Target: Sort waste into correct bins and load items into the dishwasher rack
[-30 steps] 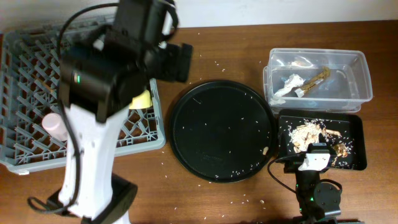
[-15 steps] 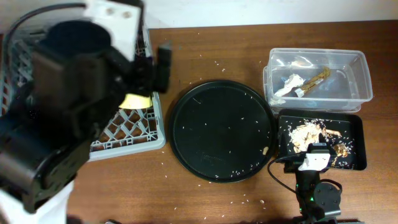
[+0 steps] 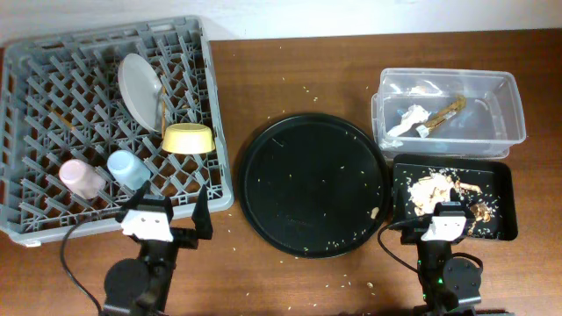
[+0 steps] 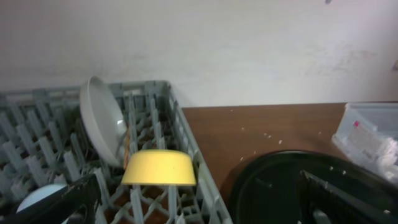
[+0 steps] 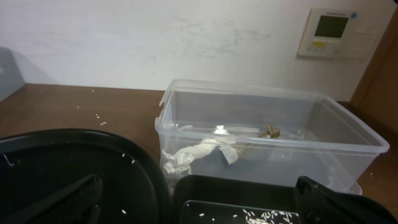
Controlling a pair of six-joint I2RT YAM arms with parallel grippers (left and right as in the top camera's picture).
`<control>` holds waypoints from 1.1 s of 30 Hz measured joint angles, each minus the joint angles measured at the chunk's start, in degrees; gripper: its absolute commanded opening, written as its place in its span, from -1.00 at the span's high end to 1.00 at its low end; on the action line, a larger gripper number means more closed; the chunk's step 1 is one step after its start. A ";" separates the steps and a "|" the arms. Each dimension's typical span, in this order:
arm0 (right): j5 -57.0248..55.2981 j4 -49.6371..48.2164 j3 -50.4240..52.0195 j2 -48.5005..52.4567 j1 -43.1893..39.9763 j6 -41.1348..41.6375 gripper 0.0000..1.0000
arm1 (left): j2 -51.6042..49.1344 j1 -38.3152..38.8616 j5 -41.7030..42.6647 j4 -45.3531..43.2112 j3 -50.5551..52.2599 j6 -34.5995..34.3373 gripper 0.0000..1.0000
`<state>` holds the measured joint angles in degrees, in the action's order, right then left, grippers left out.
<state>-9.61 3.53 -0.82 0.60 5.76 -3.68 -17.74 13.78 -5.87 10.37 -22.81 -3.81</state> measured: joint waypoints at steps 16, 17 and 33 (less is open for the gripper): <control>0.00 -0.02 0.00 0.02 0.00 0.02 -0.97 | 16.85 -5.20 0.13 -5.95 21.86 0.00 -0.99; 0.00 -0.02 0.00 0.02 0.00 0.00 -0.97 | 16.85 -5.20 0.13 -5.95 21.86 0.00 -0.99; 0.00 -0.02 0.00 0.02 0.00 0.02 -0.97 | 16.85 -5.20 0.13 -5.95 21.86 0.00 -0.99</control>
<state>-9.61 3.51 -0.82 0.62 5.76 -3.66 -0.89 8.58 -5.74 4.43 -0.95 -3.81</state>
